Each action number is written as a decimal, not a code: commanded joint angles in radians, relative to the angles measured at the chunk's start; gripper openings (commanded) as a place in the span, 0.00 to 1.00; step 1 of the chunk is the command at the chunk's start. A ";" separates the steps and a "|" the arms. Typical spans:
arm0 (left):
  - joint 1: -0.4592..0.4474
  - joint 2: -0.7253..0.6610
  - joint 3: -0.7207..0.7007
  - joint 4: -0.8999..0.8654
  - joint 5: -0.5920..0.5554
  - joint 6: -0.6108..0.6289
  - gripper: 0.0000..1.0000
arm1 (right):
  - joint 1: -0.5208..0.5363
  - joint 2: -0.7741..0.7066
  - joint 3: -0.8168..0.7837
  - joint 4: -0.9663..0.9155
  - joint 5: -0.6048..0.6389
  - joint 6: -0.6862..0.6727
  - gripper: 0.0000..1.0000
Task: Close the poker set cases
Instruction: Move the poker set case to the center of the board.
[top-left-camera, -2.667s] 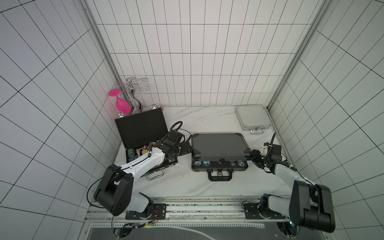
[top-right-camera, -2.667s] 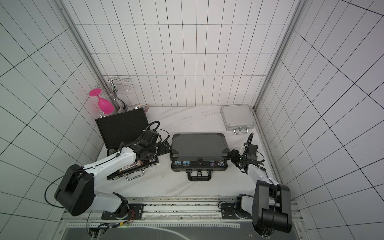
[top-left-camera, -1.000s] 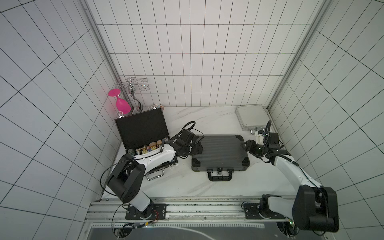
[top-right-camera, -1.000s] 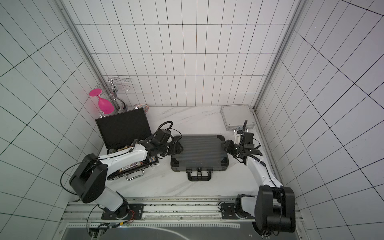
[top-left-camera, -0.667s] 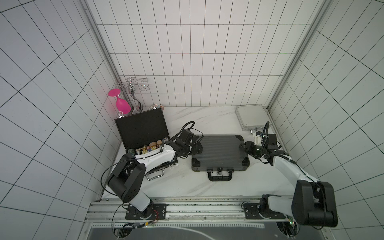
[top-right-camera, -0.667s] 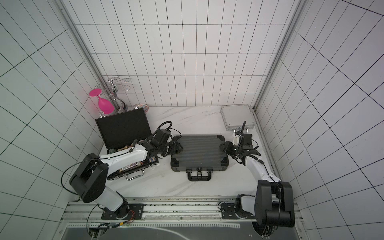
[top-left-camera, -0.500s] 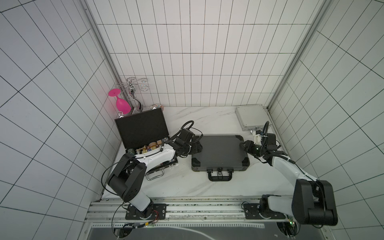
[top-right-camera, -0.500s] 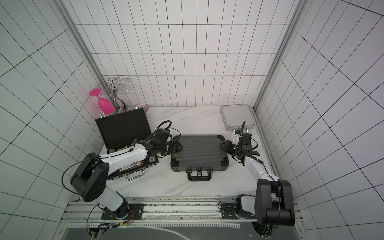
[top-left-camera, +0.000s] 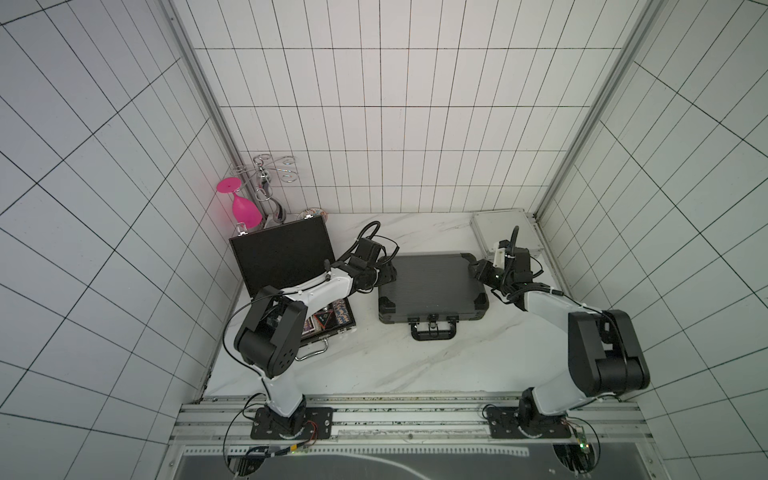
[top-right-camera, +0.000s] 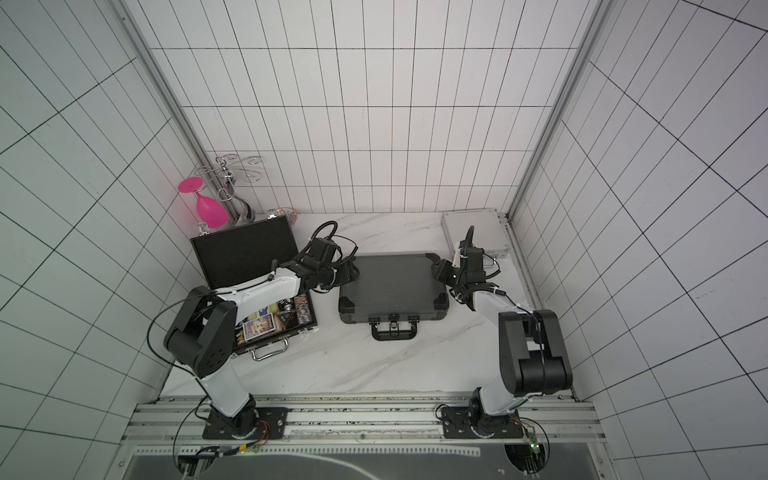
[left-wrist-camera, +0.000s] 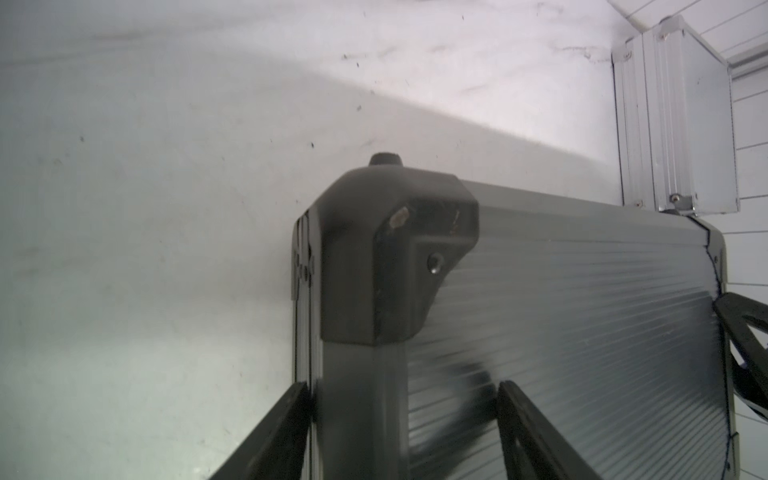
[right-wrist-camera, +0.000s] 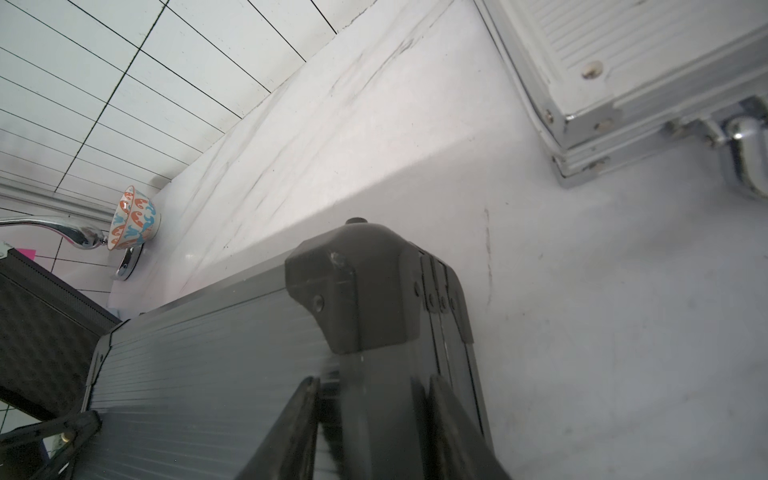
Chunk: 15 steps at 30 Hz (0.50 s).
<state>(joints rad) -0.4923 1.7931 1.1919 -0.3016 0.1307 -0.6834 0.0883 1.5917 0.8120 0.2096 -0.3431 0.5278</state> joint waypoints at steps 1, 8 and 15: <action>-0.003 0.140 0.041 -0.034 0.036 0.040 0.69 | 0.119 0.138 0.039 -0.178 -0.143 0.005 0.41; 0.018 0.228 0.162 -0.062 0.030 0.088 0.72 | 0.134 0.263 0.154 -0.176 -0.162 -0.009 0.41; 0.033 0.182 0.190 -0.129 -0.003 0.115 0.82 | 0.128 0.193 0.197 -0.274 -0.105 -0.078 0.55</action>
<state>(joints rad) -0.4274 1.9469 1.3930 -0.3199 0.0937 -0.5983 0.1303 1.7683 1.0096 0.2047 -0.3347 0.4980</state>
